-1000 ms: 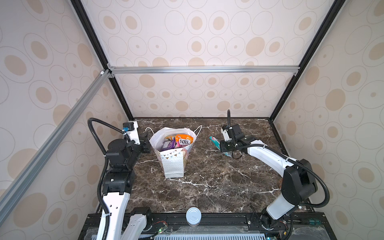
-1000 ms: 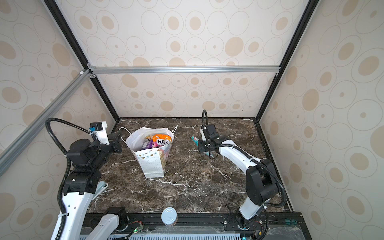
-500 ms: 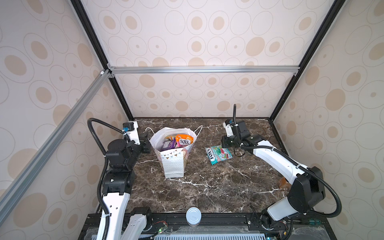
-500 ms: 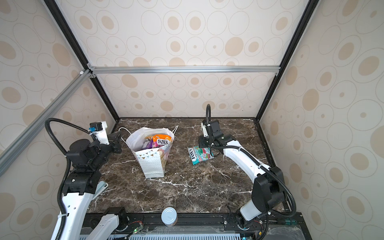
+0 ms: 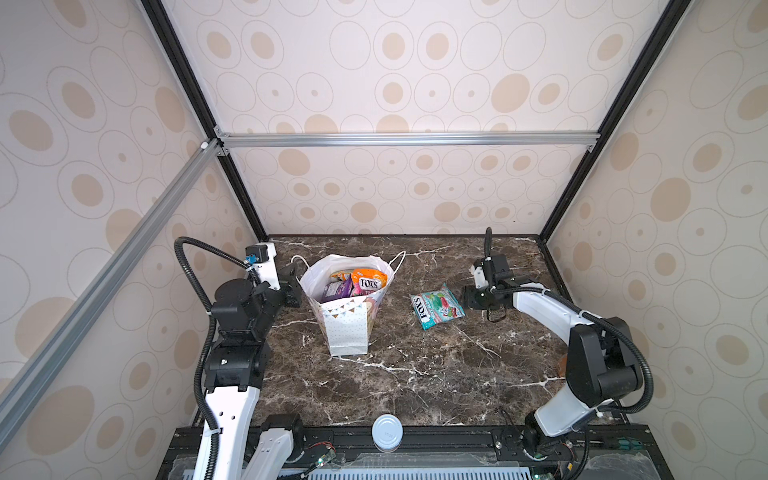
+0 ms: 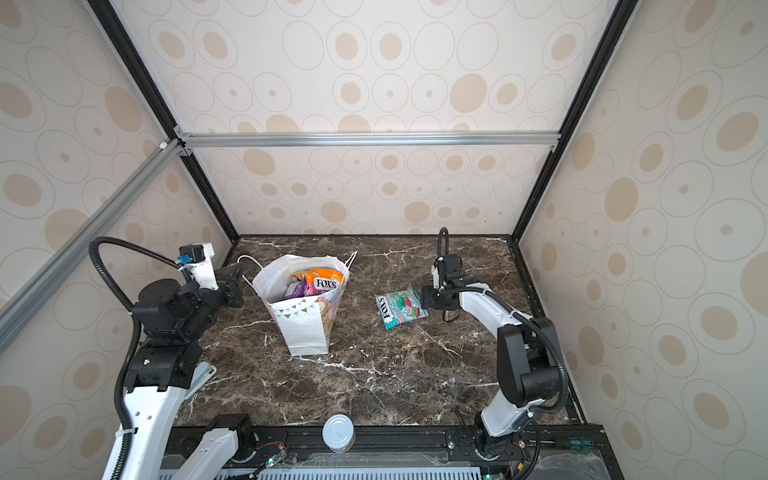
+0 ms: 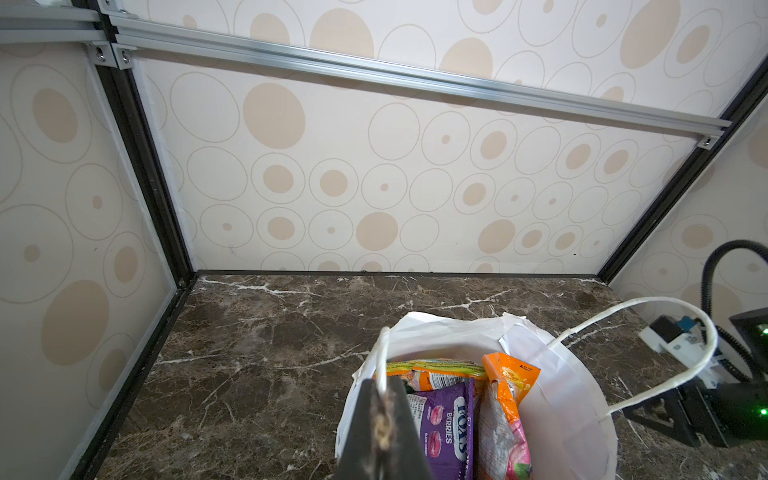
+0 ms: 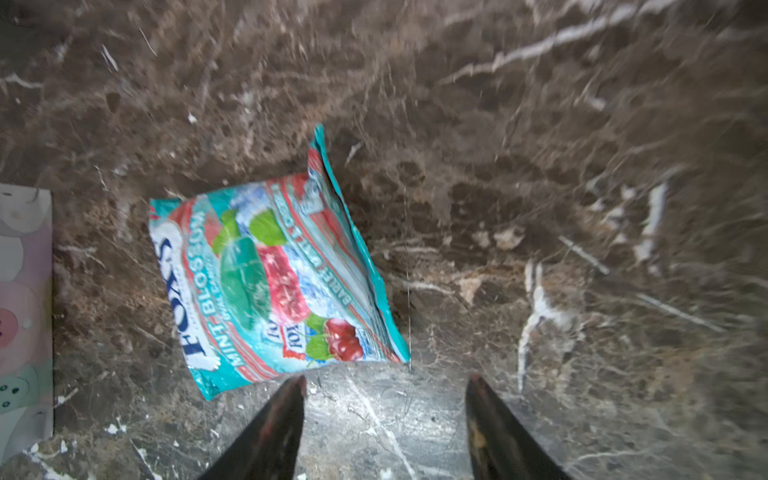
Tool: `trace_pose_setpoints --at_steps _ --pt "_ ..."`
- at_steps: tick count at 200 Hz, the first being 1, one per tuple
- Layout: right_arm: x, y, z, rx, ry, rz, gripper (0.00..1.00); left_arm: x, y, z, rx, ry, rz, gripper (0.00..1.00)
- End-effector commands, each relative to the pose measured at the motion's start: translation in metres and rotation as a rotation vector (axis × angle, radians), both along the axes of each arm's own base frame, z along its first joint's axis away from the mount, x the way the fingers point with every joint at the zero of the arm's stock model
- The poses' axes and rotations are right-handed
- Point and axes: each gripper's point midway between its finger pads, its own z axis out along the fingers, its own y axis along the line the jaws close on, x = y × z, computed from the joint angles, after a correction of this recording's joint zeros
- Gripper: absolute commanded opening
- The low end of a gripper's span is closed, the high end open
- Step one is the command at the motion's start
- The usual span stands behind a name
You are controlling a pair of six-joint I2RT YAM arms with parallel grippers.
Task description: Place the snacks into the paper bag
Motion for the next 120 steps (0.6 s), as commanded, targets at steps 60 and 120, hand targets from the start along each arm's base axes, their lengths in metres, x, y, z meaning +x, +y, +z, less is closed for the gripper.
trace_pose_setpoints --at_steps 60,120 --pt "0.0 0.019 -0.041 0.162 0.094 0.053 0.64 -0.006 0.002 0.034 0.021 -0.123 0.008 0.0" --pt "0.006 0.025 -0.048 0.258 0.093 0.051 0.62 -0.005 0.003 0.034 0.023 -0.12 0.009 0.0"
